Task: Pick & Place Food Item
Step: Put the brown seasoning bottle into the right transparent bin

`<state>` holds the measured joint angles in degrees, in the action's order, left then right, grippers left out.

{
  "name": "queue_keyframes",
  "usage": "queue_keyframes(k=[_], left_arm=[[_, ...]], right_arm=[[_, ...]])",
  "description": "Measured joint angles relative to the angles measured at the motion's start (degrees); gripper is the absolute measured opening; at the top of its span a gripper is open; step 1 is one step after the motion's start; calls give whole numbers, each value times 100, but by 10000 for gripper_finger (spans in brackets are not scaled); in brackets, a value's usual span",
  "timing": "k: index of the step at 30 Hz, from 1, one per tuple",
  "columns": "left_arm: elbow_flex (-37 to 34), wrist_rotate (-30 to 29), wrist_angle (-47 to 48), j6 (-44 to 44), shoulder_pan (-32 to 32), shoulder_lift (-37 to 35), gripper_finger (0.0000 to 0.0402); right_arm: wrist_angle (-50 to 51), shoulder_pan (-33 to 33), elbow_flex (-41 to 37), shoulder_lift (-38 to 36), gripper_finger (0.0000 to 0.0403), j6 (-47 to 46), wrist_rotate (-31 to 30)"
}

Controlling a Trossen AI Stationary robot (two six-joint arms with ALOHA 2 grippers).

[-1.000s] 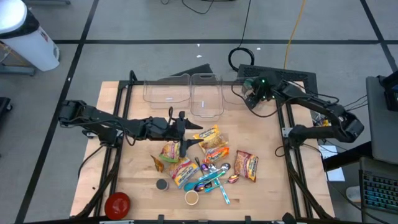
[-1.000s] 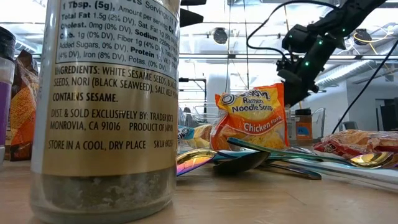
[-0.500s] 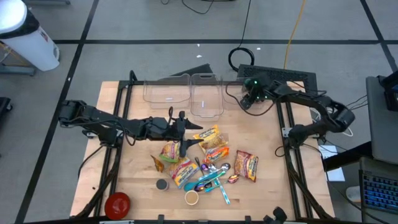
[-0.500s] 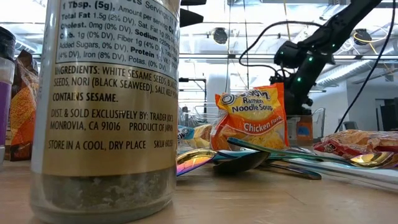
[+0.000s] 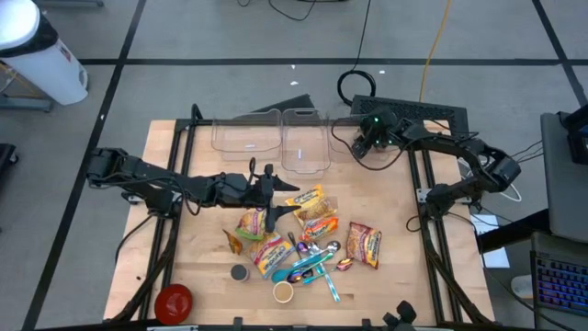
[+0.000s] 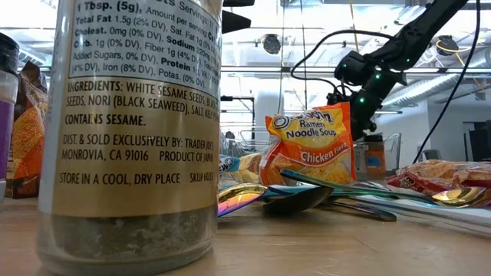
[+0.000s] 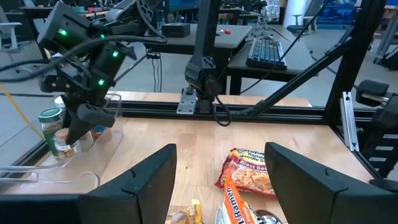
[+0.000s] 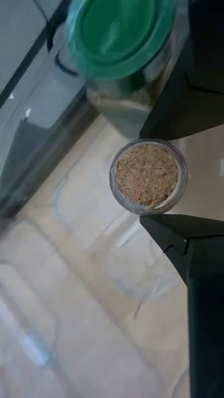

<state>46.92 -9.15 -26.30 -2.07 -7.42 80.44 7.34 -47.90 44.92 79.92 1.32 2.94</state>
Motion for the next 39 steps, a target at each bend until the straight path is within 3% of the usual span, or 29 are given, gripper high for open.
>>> queue_keyframes(k=[15, 22, 31, 39], left_arm=[[0, 2, -17, -4, 26, 0, 248], [0, 4, -26, -26, 26, 0, 248], [0, 4, -7, -26, 26, 0, 248], [0, 7, -8, -47, 26, 1, 248]], right_arm=[[146, 269, 954, 34, 161, -370, 203], [213, 376, 1565, 862, 161, -495, 182], [199, 349, 1686, 1659, 161, -430, 137], [42, 412, 1717, 2005, 161, -100, -427]])
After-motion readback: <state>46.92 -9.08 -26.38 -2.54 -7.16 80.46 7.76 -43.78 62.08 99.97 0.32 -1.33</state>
